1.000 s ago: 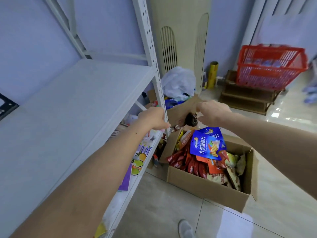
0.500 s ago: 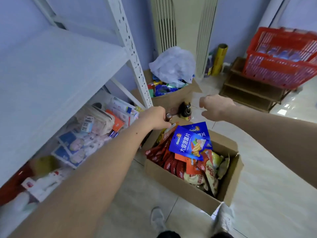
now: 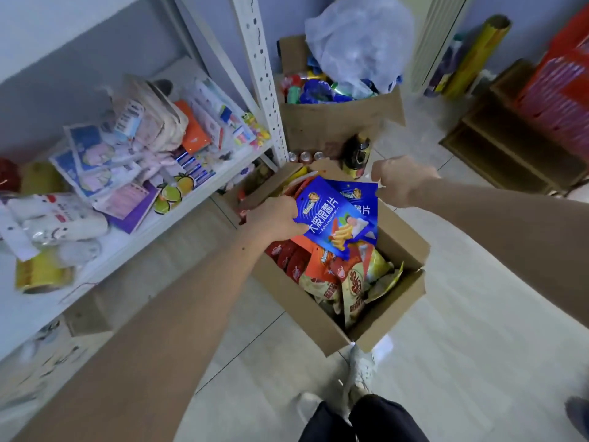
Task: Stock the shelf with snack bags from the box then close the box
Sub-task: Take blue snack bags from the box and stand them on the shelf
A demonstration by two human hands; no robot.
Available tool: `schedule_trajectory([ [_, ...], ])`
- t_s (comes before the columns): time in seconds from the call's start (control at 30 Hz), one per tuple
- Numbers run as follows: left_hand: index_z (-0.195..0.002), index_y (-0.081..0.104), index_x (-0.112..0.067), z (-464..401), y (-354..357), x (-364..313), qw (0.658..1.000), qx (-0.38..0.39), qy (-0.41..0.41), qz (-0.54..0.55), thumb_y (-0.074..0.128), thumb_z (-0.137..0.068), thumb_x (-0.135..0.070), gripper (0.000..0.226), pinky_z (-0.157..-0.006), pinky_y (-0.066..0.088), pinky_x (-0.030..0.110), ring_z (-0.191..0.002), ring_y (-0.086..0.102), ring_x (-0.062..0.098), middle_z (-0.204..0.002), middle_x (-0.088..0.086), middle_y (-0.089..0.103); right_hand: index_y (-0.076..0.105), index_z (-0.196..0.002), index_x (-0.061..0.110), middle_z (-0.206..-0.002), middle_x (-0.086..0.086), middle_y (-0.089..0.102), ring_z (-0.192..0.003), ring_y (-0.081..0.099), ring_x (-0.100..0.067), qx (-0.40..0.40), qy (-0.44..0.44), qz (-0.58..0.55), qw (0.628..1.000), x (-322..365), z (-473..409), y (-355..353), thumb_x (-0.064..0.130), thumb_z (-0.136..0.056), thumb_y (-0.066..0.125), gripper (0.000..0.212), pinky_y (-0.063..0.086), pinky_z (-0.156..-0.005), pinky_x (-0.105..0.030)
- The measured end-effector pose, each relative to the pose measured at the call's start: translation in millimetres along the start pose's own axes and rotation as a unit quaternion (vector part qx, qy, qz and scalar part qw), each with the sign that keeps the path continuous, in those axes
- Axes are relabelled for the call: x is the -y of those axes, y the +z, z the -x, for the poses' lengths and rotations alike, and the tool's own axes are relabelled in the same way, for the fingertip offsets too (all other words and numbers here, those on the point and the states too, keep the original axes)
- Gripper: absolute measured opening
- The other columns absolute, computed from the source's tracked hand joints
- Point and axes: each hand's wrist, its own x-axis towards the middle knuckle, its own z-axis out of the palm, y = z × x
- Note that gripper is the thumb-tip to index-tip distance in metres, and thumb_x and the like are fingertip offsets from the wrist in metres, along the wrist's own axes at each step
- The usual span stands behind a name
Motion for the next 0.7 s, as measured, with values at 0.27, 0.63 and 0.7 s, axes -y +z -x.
schedule_trajectory([
  [0.27, -0.102, 0.061, -0.01, -25.1, 125.4, 17.3, 0.995, 0.018, -0.045, 0.087, 0.066, -0.084, -0.042, 0.037, -0.088, 0.048, 0.04, -0.096, 0.062, 0.022, -0.102, 0.008, 0.067, 0.052, -0.122, 0.02, -0.113, -0.004, 0.062, -0.1, 0.059, -0.023, -0.01, -0.001, 0.02, 1.0, -23.7, -19.4, 100.7, 0.025, -0.088, 0.061, 0.036, 0.055, -0.073, -0.034],
  [0.63, -0.088, 0.06, -0.002, -99.4, 224.9, 17.7, 0.972, -0.079, -0.127, 0.181, 0.067, -0.084, -0.043, 0.042, -0.075, 0.045, 0.036, -0.093, 0.063, 0.031, -0.09, 0.013, 0.064, 0.052, -0.125, 0.02, -0.114, -0.006, 0.061, -0.102, 0.059, -0.026, -0.004, -0.031, 0.035, 0.999, -62.0, -83.1, 188.9, 0.034, -0.091, 0.059, 0.038, 0.054, -0.078, -0.036],
  [0.7, -0.09, 0.059, 0.0, -111.7, 235.0, 16.3, 0.957, -0.109, -0.144, 0.229, 0.069, -0.084, -0.039, 0.04, -0.077, 0.047, 0.038, -0.092, 0.062, 0.031, -0.088, 0.013, 0.06, 0.052, -0.125, 0.019, -0.112, -0.006, 0.061, -0.1, 0.059, -0.024, -0.006, -0.025, 0.015, 1.0, -65.7, -94.2, 198.0, 0.036, -0.09, 0.06, 0.04, 0.055, -0.078, -0.036],
])
